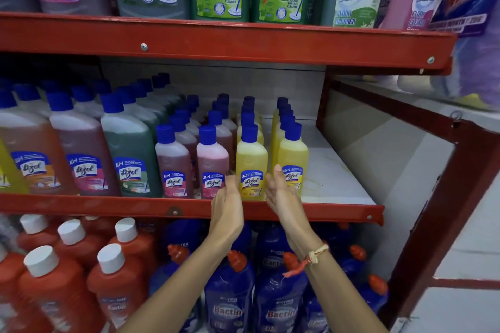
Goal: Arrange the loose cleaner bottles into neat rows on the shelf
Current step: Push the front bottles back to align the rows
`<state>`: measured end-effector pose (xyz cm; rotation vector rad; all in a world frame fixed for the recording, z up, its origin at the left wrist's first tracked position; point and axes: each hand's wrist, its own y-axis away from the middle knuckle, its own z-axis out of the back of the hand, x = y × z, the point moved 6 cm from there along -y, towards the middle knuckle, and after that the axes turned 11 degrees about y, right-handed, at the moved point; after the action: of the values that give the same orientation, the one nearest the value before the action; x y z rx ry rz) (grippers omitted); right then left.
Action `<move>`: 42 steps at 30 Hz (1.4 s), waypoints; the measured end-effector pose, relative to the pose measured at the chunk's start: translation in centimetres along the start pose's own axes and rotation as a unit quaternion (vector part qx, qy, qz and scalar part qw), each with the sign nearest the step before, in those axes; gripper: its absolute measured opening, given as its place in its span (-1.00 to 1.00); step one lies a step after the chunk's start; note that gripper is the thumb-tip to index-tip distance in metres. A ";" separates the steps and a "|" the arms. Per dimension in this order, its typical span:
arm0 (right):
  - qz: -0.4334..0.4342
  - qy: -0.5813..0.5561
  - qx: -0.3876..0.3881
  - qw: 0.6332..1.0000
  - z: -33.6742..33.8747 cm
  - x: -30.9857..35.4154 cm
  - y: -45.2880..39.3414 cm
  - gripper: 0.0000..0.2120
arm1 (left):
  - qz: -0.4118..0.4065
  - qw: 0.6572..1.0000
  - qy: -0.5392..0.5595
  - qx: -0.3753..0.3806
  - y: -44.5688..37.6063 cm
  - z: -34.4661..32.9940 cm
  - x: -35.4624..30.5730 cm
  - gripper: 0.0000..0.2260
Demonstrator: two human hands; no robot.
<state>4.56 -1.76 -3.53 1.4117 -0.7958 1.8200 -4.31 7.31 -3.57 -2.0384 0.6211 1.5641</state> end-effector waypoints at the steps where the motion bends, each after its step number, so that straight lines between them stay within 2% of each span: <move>1: 0.000 0.007 -0.007 1.000 0.0 0.1 0.2 -0.53 | 0.005 1.000 0.000 0.000 0.1 0.2 0.2 -0.60; 6: -0.001 0.015 -0.021 1.000 -0.4 1.0 1.6 -0.61 | 0.016 1.000 0.006 0.003 0.8 0.6 -0.3 -0.59; 9: 0.009 0.009 -0.031 0.999 -0.8 1.6 2.5 -0.21 | 0.017 1.000 -0.004 0.017 1.1 0.3 -0.8 -0.59; 11: 0.012 0.013 -0.035 0.999 -0.8 1.6 2.8 -0.11 | 0.018 0.999 -0.021 0.026 1.3 0.3 -0.9 -0.60; 15: -0.006 0.011 -0.039 0.999 -0.5 1.3 3.0 -0.27 | 0.014 0.998 -0.046 0.035 1.8 0.5 -1.4 -0.62; 18: -0.011 0.010 -0.037 0.999 0.1 0.5 2.7 -0.45 | -0.014 0.998 -0.066 -0.001 3.1 1.0 -0.8 -0.58; 21: -0.018 -0.015 -0.094 0.995 2.5 -0.8 2.8 -0.45 | -0.054 0.998 -0.040 -0.004 4.9 0.1 -0.1 -0.52; 24: -0.016 -0.024 -0.163 0.986 5.8 -1.0 2.6 -0.62 | -0.011 0.998 -0.029 0.046 4.6 -2.7 0.2 -0.66; 26: -0.007 -0.026 -0.185 0.982 7.3 -0.3 2.1 -0.58 | 0.002 0.998 -0.024 0.065 4.1 -4.9 -0.7 -0.69; 29: -0.007 0.007 -0.157 0.987 8.1 0.3 1.1 -0.46 | -0.020 0.998 -0.015 0.052 3.1 -7.0 -2.0 -0.68; 31: 0.004 0.041 -0.123 0.992 7.7 0.6 0.8 -0.46 | -0.025 0.998 -0.040 0.048 2.2 -7.8 -1.7 -0.61; 34: 0.026 0.088 -0.112 0.990 7.6 0.7 0.3 -0.46 | -0.022 0.998 -0.057 0.032 1.1 -8.3 -0.6 -0.49; 37: 0.025 0.085 -0.110 0.990 7.8 0.1 -0.2 -0.44 | -0.035 0.997 -0.067 0.031 0.9 -8.0 -0.4 -0.53; 42: 0.019 0.080 -0.105 0.991 8.2 -0.4 -0.1 -0.25 | -0.003 0.997 -0.053 0.059 0.7 -7.3 0.3 -0.64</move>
<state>9.27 -8.34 -2.12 1.1103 -0.9065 1.7935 0.80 2.19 -2.34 -1.8568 0.6507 1.5813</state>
